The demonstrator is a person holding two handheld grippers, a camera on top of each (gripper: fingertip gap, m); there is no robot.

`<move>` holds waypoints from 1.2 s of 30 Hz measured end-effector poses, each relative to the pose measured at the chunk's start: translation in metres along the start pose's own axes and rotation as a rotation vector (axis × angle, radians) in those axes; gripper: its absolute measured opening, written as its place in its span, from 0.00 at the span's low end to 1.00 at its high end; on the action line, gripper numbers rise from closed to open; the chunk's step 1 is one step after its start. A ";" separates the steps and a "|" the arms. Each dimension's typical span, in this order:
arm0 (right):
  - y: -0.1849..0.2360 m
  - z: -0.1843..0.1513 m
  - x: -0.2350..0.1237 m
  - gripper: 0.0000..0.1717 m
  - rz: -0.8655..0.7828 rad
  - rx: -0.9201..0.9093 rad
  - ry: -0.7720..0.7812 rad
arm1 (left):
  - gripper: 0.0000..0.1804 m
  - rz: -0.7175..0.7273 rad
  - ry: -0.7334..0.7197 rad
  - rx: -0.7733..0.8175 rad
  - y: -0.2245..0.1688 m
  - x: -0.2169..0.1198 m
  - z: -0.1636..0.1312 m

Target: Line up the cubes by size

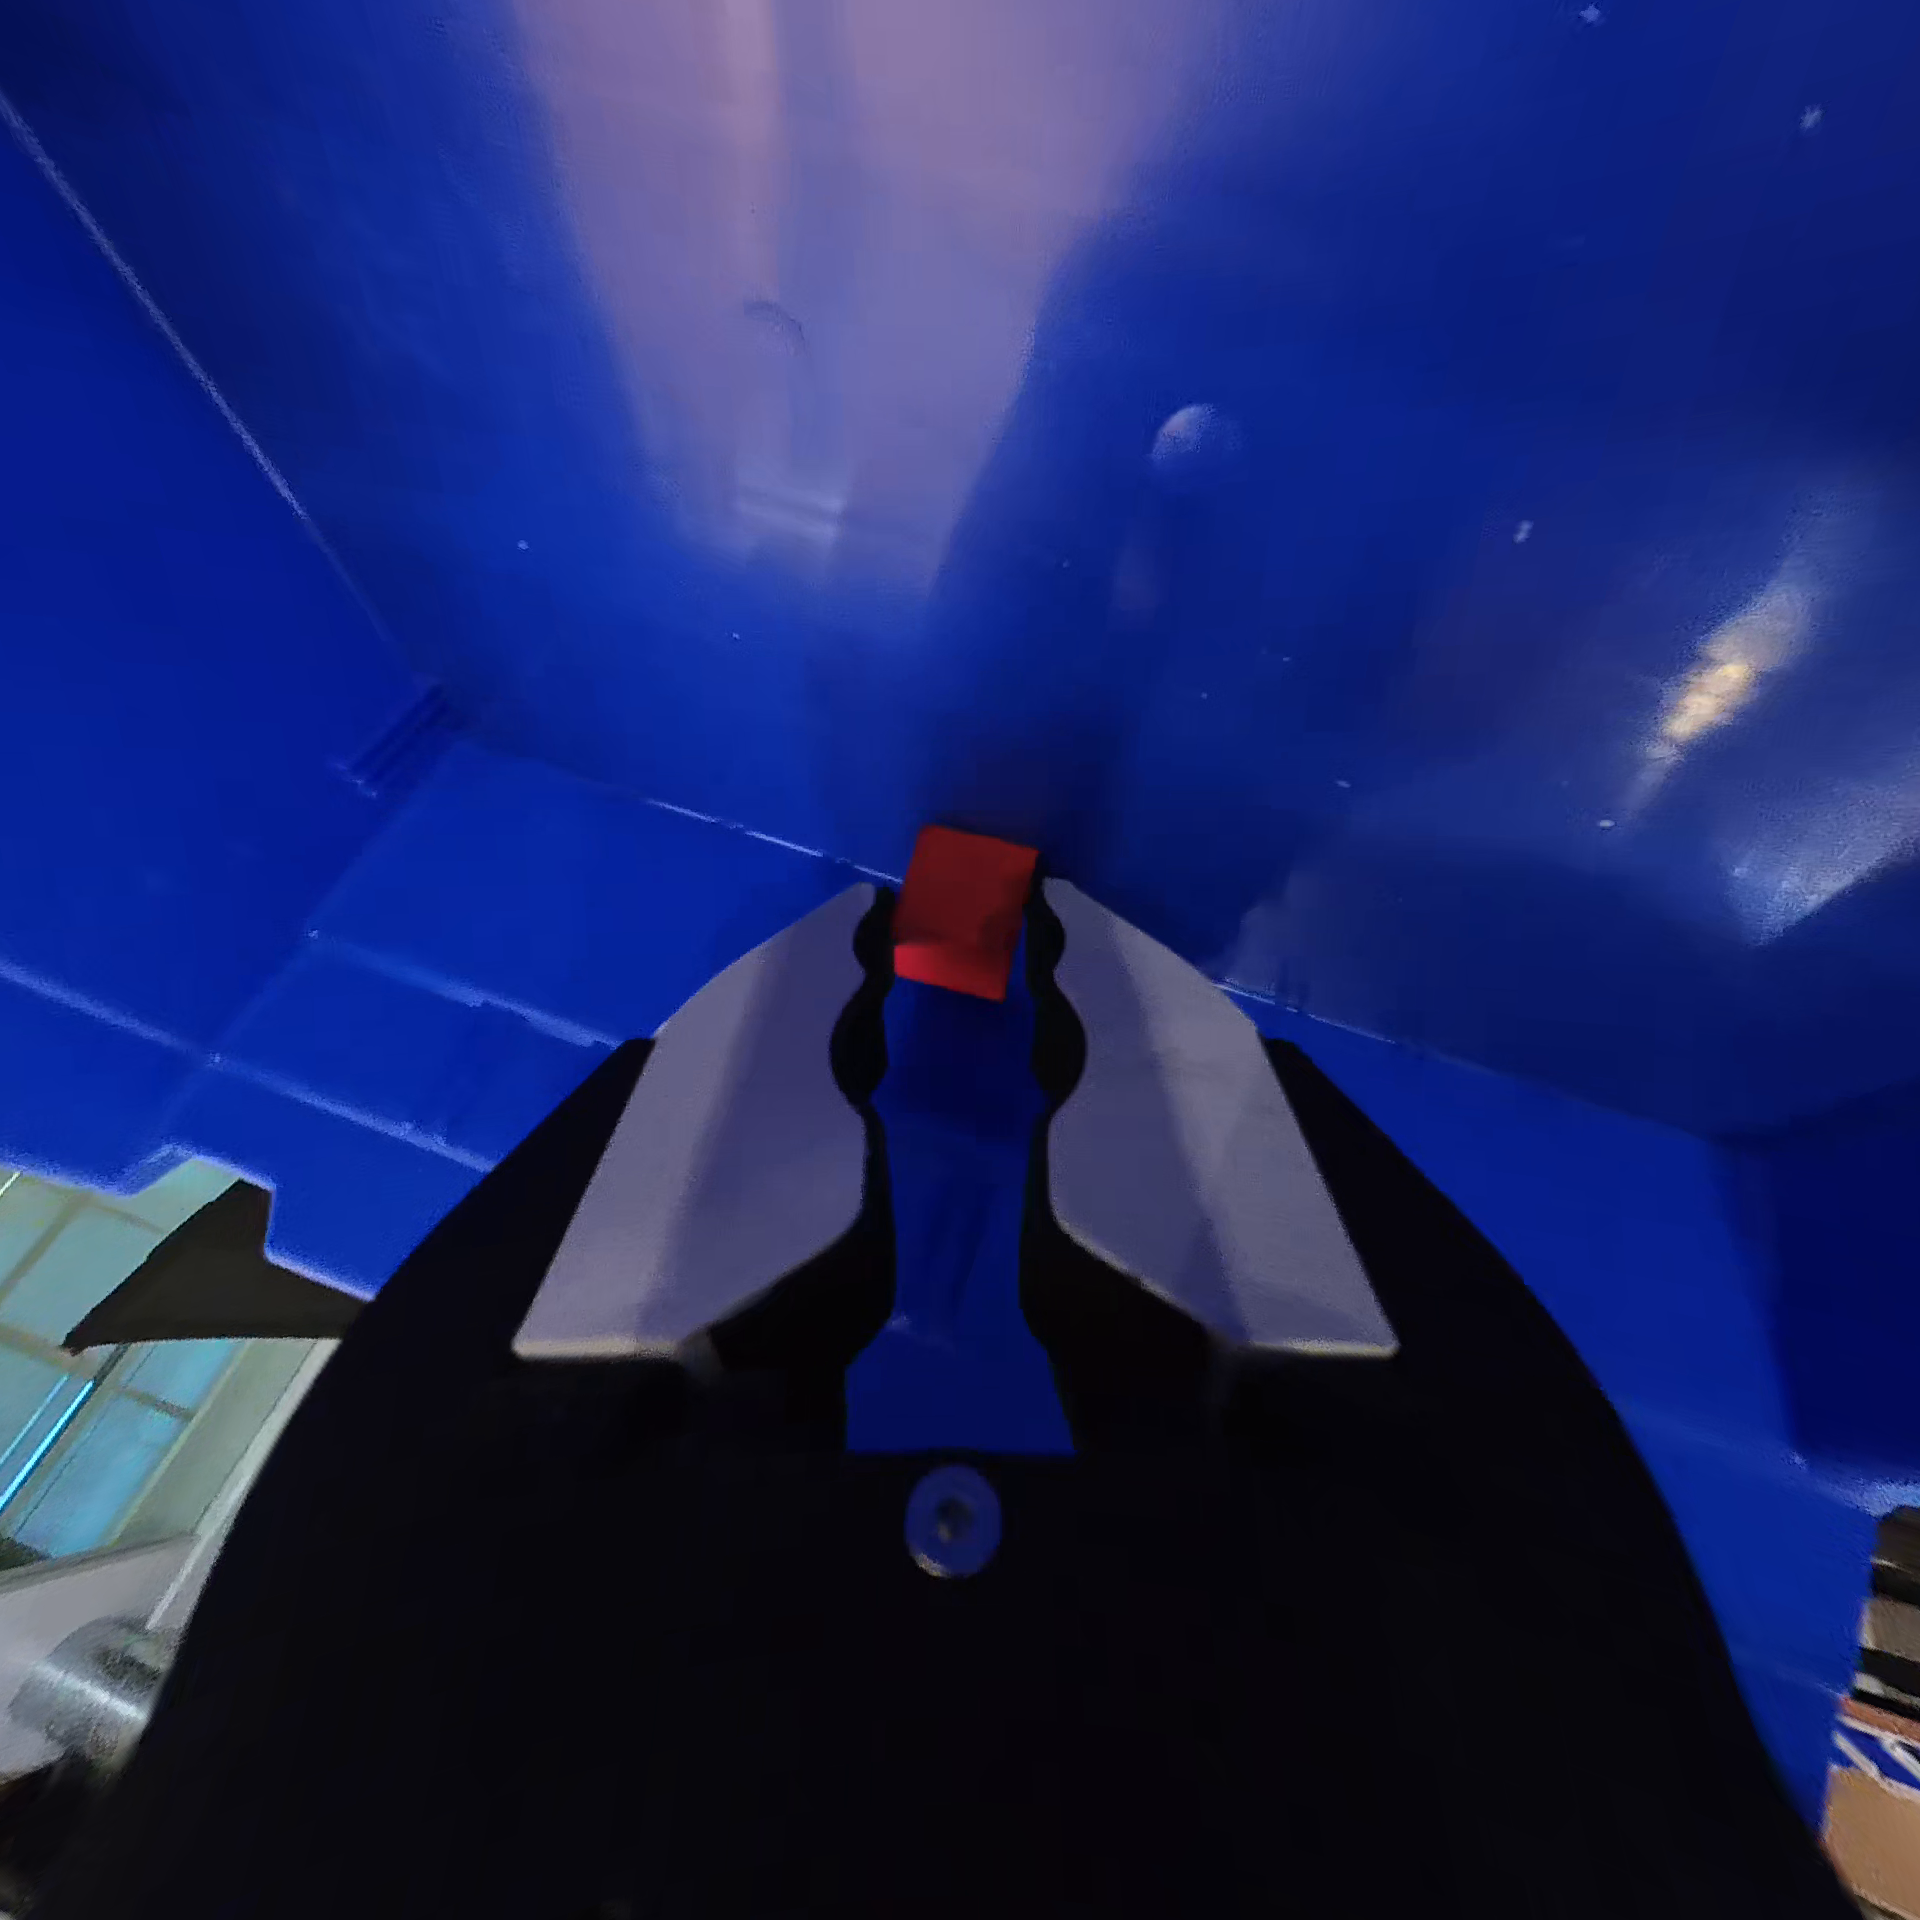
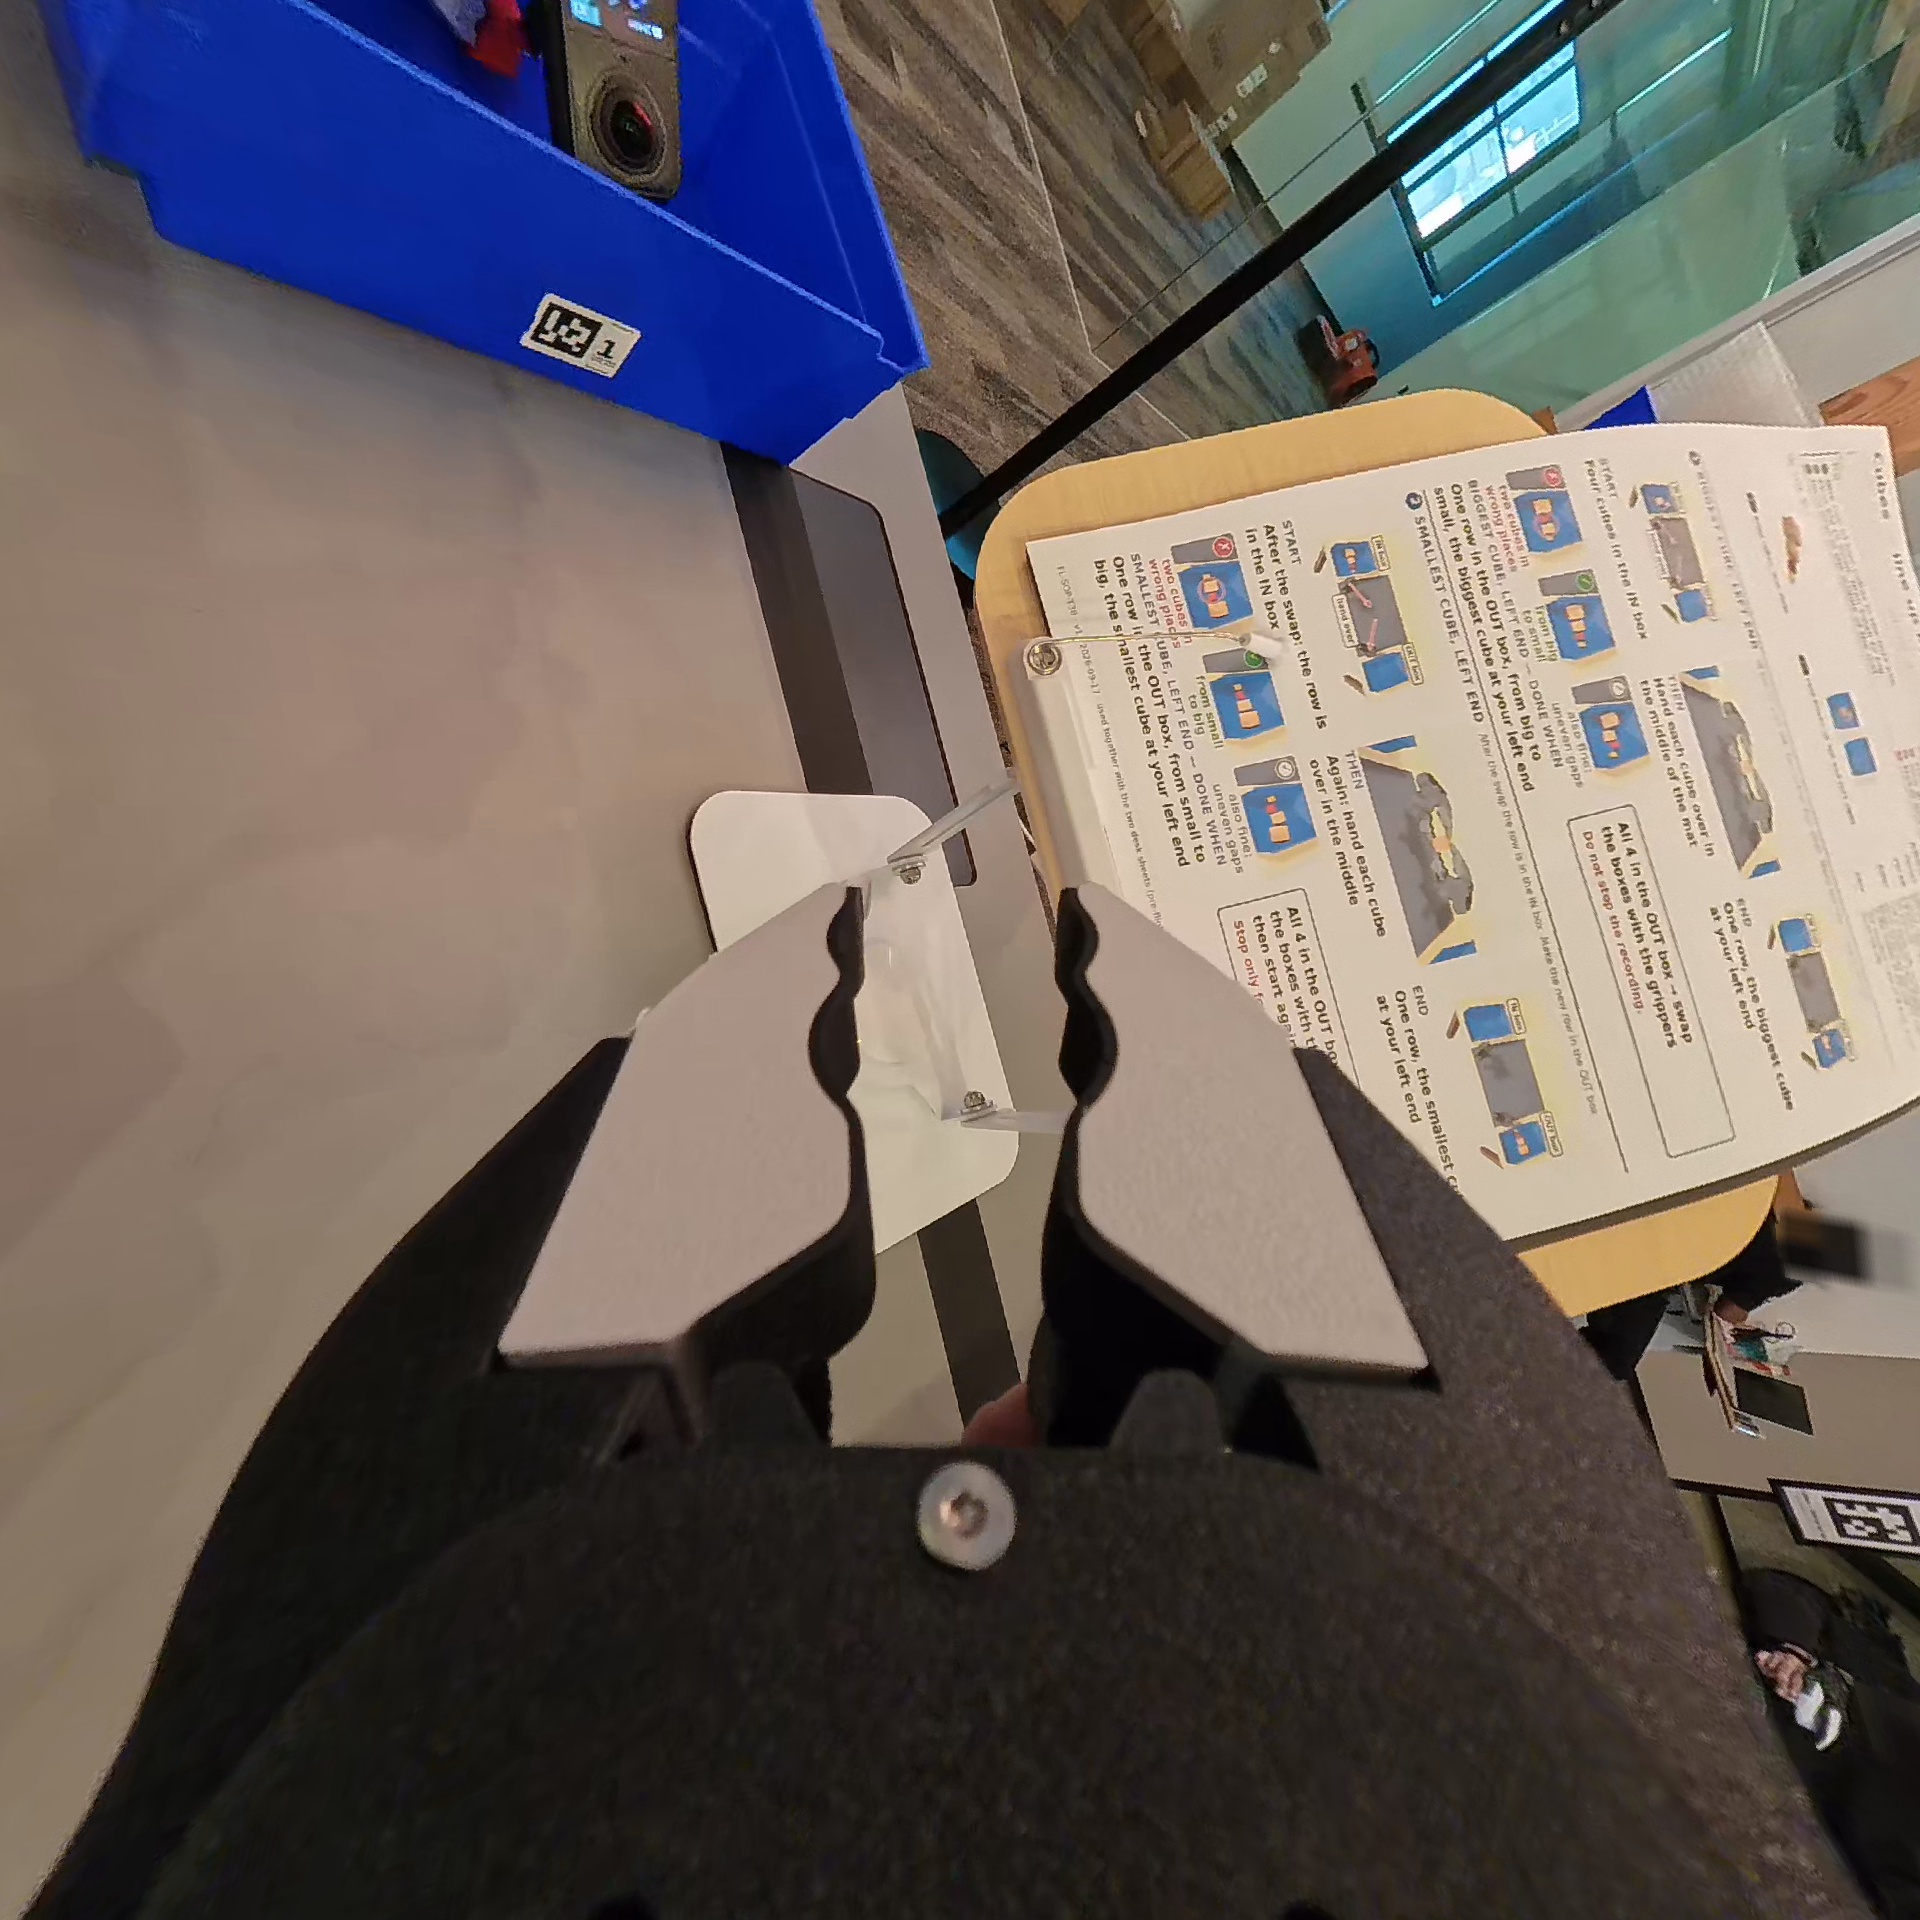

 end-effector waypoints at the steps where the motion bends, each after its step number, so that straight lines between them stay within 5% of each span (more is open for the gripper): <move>1: 0.000 0.000 0.000 0.20 0.001 0.000 -0.001 | 0.13 -0.002 -0.005 -0.012 0.000 -0.002 -0.001; 6: 0.000 0.001 0.001 0.20 0.003 0.001 -0.035 | 0.13 0.095 -0.128 -0.195 0.013 -0.043 -0.019; 13: 0.008 0.021 -0.001 0.20 0.040 -0.015 -0.259 | 0.12 0.399 -0.841 -0.565 0.013 -0.189 -0.009; 22: 0.022 0.049 -0.024 0.19 0.026 -0.117 -0.550 | 0.12 0.478 -1.577 -0.451 -0.050 -0.346 0.045; 28: 0.026 0.052 -0.036 0.18 0.031 -0.172 -0.608 | 0.12 0.484 -1.761 -0.328 -0.078 -0.384 0.067; 36: 0.032 0.056 -0.044 0.18 0.065 -0.231 -0.663 | 0.12 0.443 -1.774 -0.226 -0.085 -0.389 0.077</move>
Point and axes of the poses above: each gripper's, where its closed fingertips meet, x out along the fingers, z out of its top, y = z × x across the jaws, the point moved 10 cm from there along -x, back along the fingers, and after that the axes turned 11 degrees about z, right-handed, at the moved point
